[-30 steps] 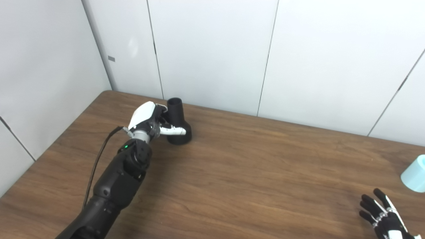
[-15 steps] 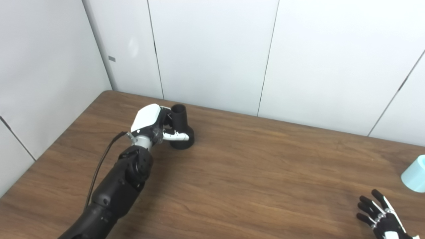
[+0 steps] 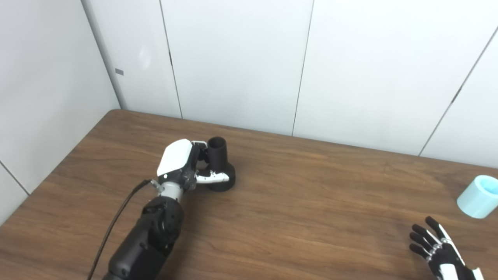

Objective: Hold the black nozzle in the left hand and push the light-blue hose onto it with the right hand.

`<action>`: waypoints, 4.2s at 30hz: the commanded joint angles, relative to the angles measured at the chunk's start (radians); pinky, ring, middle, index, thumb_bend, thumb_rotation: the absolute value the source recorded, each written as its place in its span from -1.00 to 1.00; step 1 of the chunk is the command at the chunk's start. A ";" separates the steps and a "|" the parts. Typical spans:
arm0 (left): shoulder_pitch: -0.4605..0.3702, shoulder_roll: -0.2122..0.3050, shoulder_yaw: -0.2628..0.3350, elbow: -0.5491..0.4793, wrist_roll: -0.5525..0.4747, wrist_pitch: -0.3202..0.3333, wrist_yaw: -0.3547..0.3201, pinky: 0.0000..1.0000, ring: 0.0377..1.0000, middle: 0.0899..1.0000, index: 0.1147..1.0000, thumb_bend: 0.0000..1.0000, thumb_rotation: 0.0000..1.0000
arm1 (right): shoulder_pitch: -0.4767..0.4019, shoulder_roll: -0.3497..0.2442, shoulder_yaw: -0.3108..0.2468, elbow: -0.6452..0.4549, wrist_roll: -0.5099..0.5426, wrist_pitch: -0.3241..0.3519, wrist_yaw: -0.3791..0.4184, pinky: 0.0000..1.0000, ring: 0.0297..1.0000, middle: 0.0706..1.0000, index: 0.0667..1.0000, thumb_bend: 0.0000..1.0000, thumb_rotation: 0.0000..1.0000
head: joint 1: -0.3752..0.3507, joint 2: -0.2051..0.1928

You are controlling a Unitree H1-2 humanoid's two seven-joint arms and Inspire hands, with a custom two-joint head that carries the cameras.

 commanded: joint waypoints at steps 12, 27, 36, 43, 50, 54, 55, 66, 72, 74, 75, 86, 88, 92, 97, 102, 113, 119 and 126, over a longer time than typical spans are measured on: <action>0.058 -0.112 -0.058 -0.053 0.026 0.016 -0.016 -0.01 0.01 -0.15 -0.16 0.05 -1.00 | -0.019 0.000 -0.030 -0.174 -0.011 0.128 -0.041 0.47 0.65 0.63 0.69 -0.10 0.50 | -0.122 0.025; 0.153 -0.211 -0.181 -0.073 0.089 -0.044 0.004 -0.11 -0.05 -0.19 -0.15 0.05 -1.00 | -0.081 -0.092 -0.070 -0.361 -0.135 0.234 -0.053 0.38 0.58 0.60 0.57 0.11 0.19 | -0.249 0.083; 0.234 -0.230 -0.274 -0.124 0.153 -0.067 0.006 -0.13 -0.03 -0.16 -0.16 0.05 -1.00 | -0.135 -0.100 -0.093 -0.427 -0.191 0.300 -0.067 0.35 0.56 0.56 0.54 0.15 0.24 | -0.272 0.118; 0.290 -0.239 -0.304 -0.156 0.165 -0.076 0.006 -0.09 0.01 -0.12 -0.16 0.05 -1.00 | -0.181 -0.118 -0.119 -0.463 -0.264 0.329 -0.073 0.31 0.50 0.49 0.50 0.13 -0.01 | -0.305 0.128; 0.320 -0.234 -0.323 -0.176 0.175 -0.089 -0.006 -0.11 0.00 -0.11 -0.17 0.05 -1.00 | -0.269 -0.206 -0.139 -0.457 -0.393 0.405 -0.045 0.27 0.45 0.52 0.49 0.30 -0.23 | -0.381 0.137; 0.329 -0.231 -0.322 -0.174 0.175 -0.103 -0.006 -0.11 -0.02 -0.14 -0.16 0.05 -1.00 | -0.329 -0.297 -0.121 -0.463 -0.493 0.514 0.024 0.44 0.54 0.58 0.52 0.36 -0.34 | -0.419 0.137; 0.330 -0.230 -0.321 -0.174 0.175 -0.105 -0.007 -0.11 -0.03 -0.15 -0.16 0.05 -1.00 | -0.339 -0.316 -0.116 -0.464 -0.511 0.531 0.042 0.48 0.57 0.60 0.53 0.36 -0.36 | -0.426 0.137; 0.345 -0.207 -0.281 -0.178 0.133 -0.120 -0.022 -0.06 0.02 -0.09 -0.17 0.05 -1.00 | -0.548 -0.595 -0.007 -0.242 -0.670 0.604 0.244 0.53 0.68 0.61 0.55 0.68 -0.63 | -0.571 0.130; 0.338 -0.189 -0.266 -0.168 0.122 -0.138 -0.032 -0.06 0.00 -0.11 -0.17 0.05 -1.00 | -0.651 -0.652 0.080 -0.108 -0.717 0.625 0.342 0.48 0.64 0.56 0.51 0.72 -0.72 | -0.617 0.129; 0.336 -0.186 -0.264 -0.166 0.118 -0.142 -0.037 -0.06 0.00 -0.12 -0.16 0.05 -1.00 | -0.679 -0.657 0.106 -0.060 -0.733 0.629 0.374 0.51 0.66 0.57 0.52 0.72 -0.74 | -0.625 0.127; 0.335 -0.184 -0.261 -0.167 0.117 -0.144 -0.040 -0.06 0.00 -0.12 -0.16 0.05 -1.00 | -0.692 -0.657 0.119 -0.036 -0.741 0.630 0.384 0.53 0.68 0.60 0.53 0.74 -0.74 | -0.634 0.126; 0.335 -0.170 -0.233 -0.178 0.107 -0.159 -0.063 -0.03 0.03 -0.09 -0.17 0.05 -1.00 | -0.788 -0.612 0.202 0.236 -0.774 0.629 0.393 0.37 0.65 0.75 0.59 0.82 -0.85 | -0.665 0.126; 0.337 -0.170 -0.232 -0.179 0.105 -0.163 -0.062 -0.04 0.01 -0.11 -0.17 0.05 -1.00 | -0.804 -0.595 0.205 0.285 -0.759 0.627 0.367 0.35 0.62 0.71 0.59 0.81 -0.86 | -0.662 0.127; 0.340 -0.172 -0.232 -0.184 0.107 -0.160 -0.069 -0.02 0.02 -0.09 -0.17 0.05 -1.00 | -0.823 -0.571 0.212 0.357 -0.743 0.601 0.322 0.21 0.51 0.57 0.60 0.83 -0.87 | -0.663 0.126; 0.345 -0.175 -0.230 -0.190 0.113 -0.154 -0.075 -0.02 0.03 -0.09 -0.17 0.05 -1.00 | -0.843 -0.563 0.252 0.435 -0.761 0.590 0.274 0.31 0.56 0.65 0.60 0.85 -0.86 | -0.659 0.127; 0.345 -0.176 -0.224 -0.197 0.115 -0.148 -0.083 -0.04 0.01 -0.11 -0.17 0.05 -1.00 | -0.844 -0.567 0.278 0.464 -0.752 0.583 0.261 0.43 0.70 0.79 0.62 0.83 -0.82 | -0.662 0.127; 0.346 -0.178 -0.217 -0.200 0.122 -0.144 -0.086 -0.03 0.02 -0.12 -0.16 0.05 -1.00 | -0.833 -0.575 0.280 0.510 -0.697 0.530 0.212 0.32 0.45 0.49 0.43 0.80 -0.93 | -0.654 0.137; 0.343 -0.180 -0.211 -0.203 0.116 -0.143 -0.091 -0.02 0.02 -0.14 -0.16 0.05 -1.00 | -0.835 -0.583 0.297 0.513 -0.708 0.535 0.215 0.33 0.40 0.42 0.32 0.75 -0.92 | -0.657 0.139; 0.342 -0.183 -0.212 -0.203 0.121 -0.144 -0.094 0.01 0.04 -0.12 -0.16 0.05 -1.00 | -0.826 -0.593 0.292 0.491 -0.698 0.530 0.218 0.17 0.16 0.23 0.23 0.71 -1.00 | -0.659 0.143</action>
